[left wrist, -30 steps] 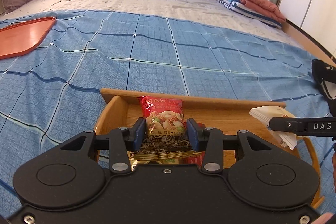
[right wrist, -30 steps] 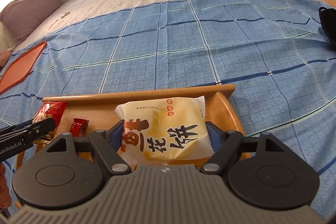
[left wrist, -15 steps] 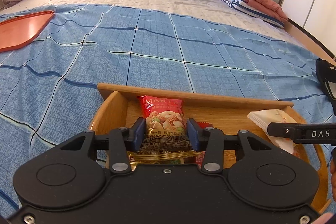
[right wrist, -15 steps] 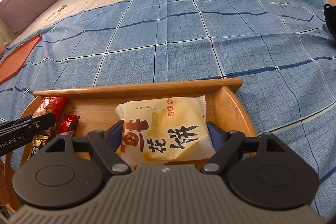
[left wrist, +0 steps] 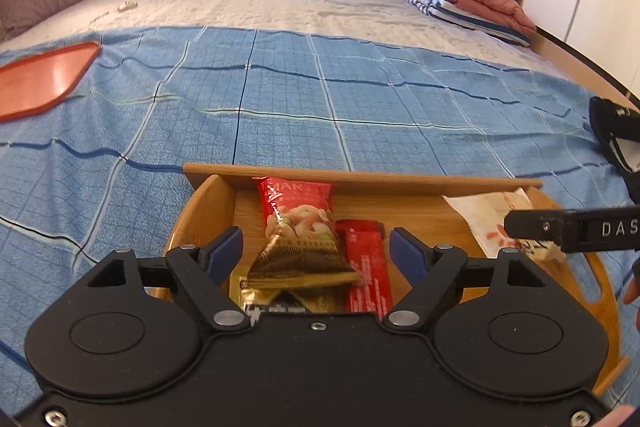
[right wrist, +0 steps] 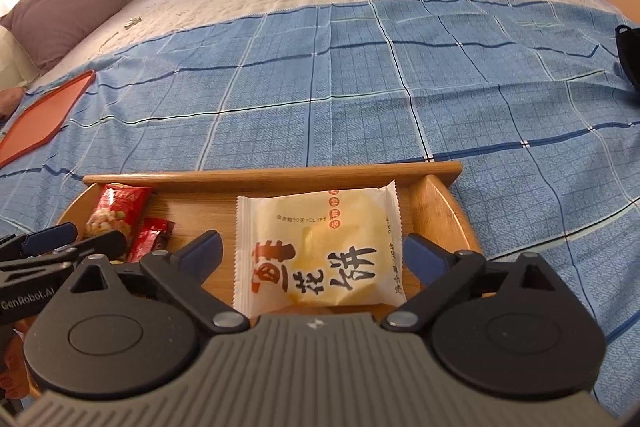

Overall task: Organize snacks
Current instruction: 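Open both tools to release the packets on the tray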

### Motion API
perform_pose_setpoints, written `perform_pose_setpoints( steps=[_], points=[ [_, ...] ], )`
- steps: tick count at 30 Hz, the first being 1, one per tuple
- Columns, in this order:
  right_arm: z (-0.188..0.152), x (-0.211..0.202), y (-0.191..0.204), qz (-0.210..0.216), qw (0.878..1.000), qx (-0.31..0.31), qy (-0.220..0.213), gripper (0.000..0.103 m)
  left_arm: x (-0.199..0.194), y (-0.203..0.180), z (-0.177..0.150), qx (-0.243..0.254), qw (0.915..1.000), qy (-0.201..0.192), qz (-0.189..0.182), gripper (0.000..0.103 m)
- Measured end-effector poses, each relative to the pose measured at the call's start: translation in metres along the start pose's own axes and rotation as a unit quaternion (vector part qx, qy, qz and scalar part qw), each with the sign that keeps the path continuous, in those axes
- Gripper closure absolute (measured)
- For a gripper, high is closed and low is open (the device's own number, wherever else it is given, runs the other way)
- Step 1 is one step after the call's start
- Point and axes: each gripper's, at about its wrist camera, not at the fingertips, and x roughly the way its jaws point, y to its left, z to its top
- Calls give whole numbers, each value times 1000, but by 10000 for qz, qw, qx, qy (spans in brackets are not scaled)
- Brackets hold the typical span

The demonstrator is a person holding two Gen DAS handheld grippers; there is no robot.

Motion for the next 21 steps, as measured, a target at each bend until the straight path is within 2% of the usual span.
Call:
perform_pose_setpoints(
  steps=[9,21],
  points=[
    [-12,-44,6,10,9997,-150,-175,1,-51,-17,-5,229,9997,-65,47,20],
    [-39,-115,10,127,9988,-247,-397,0,-141,-38,-26,459,9987,-211,-80,19]
  ],
)
